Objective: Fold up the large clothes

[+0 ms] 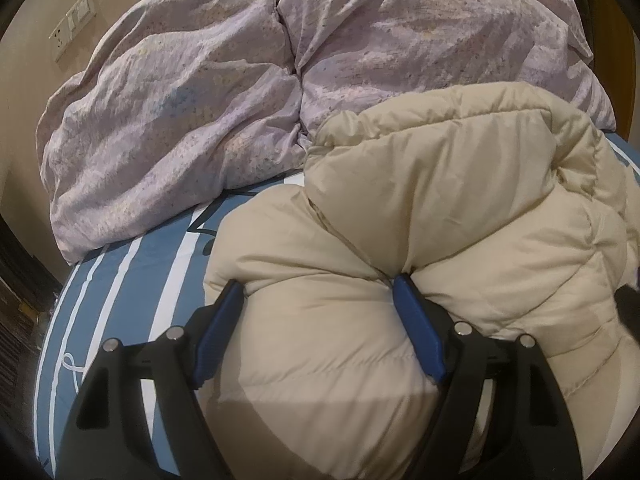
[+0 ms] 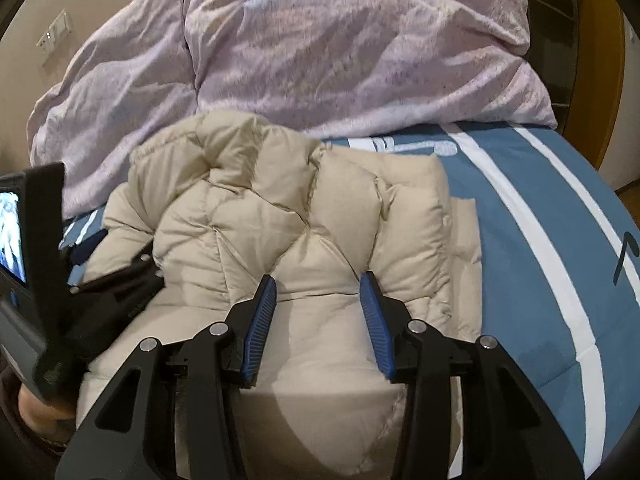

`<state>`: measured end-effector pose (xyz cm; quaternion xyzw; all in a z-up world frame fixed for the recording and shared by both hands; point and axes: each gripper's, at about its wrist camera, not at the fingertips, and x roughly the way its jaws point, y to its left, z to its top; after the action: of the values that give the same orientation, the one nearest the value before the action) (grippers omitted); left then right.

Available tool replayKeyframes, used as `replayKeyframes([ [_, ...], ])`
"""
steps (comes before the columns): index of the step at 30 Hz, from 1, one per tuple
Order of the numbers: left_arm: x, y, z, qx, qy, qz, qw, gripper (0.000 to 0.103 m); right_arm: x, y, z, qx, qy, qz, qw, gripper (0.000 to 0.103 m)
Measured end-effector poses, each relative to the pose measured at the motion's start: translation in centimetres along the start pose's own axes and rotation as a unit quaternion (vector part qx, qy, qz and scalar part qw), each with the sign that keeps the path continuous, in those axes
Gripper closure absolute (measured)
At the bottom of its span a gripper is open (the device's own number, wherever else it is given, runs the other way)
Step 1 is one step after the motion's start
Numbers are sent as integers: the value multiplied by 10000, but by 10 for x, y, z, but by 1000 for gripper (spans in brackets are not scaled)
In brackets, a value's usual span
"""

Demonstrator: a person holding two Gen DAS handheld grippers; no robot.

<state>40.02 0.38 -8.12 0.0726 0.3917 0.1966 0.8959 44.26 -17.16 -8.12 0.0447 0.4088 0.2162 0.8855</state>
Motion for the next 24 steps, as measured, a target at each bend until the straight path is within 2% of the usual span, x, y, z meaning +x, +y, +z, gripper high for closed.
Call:
replayKeyframes([
  [6,4,3,2,-173,64,-223,9996,25,9,-9,-4,131,37,150,9998,59],
  [10,3,12,2,-408,58,-499,9979,25,8,-4,0,56,76,38,9999,59],
  [13,-8,25,-2,-530,27,-686,9962,18,-4,-5,4,10,123,102,9999,57],
  [15,-20,39,-7,-581,-39,-909,9942,16,-17,-10,5,162,102,310,9993,51],
  [17,-33,52,-12,-560,-107,-1067,9927,15,-33,-18,6,366,7,476,9982,29],
  [20,-50,71,-19,-552,-188,-1229,9907,15,-51,-33,7,615,-87,619,9961,23],
  [24,-55,94,-25,-749,-18,-1484,9861,15,-51,-60,6,1095,193,697,9914,22],
])
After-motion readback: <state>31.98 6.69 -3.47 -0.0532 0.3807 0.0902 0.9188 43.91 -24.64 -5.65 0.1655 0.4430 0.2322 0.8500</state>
